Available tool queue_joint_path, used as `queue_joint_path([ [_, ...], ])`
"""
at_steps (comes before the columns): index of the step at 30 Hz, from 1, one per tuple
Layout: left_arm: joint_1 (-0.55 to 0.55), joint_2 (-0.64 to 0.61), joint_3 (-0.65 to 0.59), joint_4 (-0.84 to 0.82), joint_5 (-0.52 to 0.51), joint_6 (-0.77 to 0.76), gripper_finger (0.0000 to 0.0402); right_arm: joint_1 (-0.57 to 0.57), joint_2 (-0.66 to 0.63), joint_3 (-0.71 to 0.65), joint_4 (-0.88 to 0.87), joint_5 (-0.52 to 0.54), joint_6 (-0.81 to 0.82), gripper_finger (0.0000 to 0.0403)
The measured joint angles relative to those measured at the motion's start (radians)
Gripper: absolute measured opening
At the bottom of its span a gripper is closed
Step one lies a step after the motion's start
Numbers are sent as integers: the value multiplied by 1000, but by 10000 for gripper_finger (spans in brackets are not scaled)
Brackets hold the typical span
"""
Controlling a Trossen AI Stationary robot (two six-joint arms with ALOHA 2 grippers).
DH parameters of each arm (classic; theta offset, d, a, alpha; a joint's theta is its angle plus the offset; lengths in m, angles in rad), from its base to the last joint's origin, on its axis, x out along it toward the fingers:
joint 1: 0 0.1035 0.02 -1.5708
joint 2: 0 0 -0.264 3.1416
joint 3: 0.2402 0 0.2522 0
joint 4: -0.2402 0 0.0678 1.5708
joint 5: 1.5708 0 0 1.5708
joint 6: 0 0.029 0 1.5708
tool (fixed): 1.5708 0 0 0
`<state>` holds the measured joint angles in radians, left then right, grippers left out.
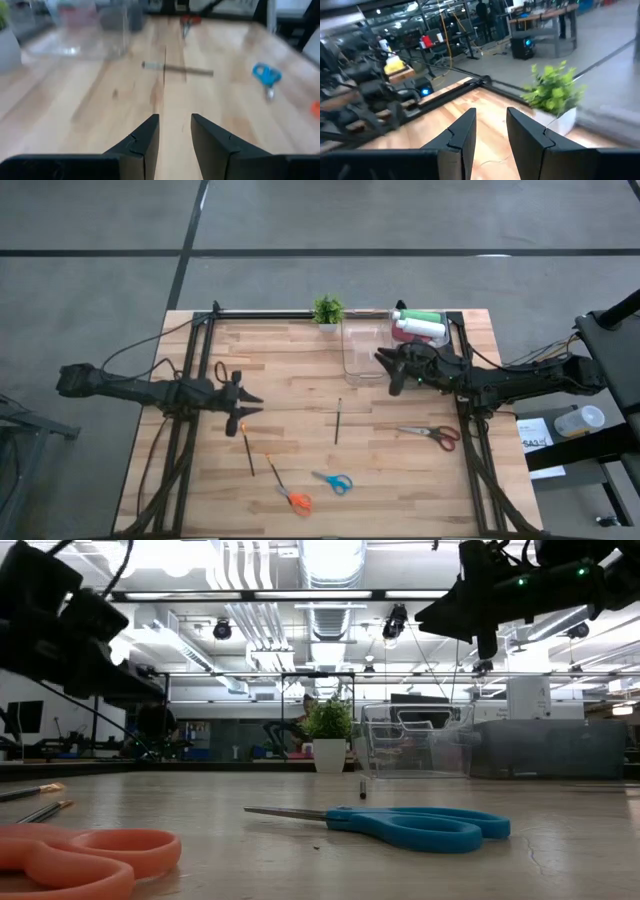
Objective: Pick & Place Paint Supplies
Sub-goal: Put the silver paintbrush into the black bin
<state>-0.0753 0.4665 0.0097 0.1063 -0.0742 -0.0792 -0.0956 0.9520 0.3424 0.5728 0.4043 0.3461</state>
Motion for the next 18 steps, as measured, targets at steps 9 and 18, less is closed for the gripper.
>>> queue_joint_path([
  [9, 0, 2, 0, -96, 4, 0, 122, 4, 4, 45, -135, -246, 97, 107],
  [18, 0, 3, 0, -97, 4, 0, 122, 72, 175, 356, -689, -206, 404, 107],
])
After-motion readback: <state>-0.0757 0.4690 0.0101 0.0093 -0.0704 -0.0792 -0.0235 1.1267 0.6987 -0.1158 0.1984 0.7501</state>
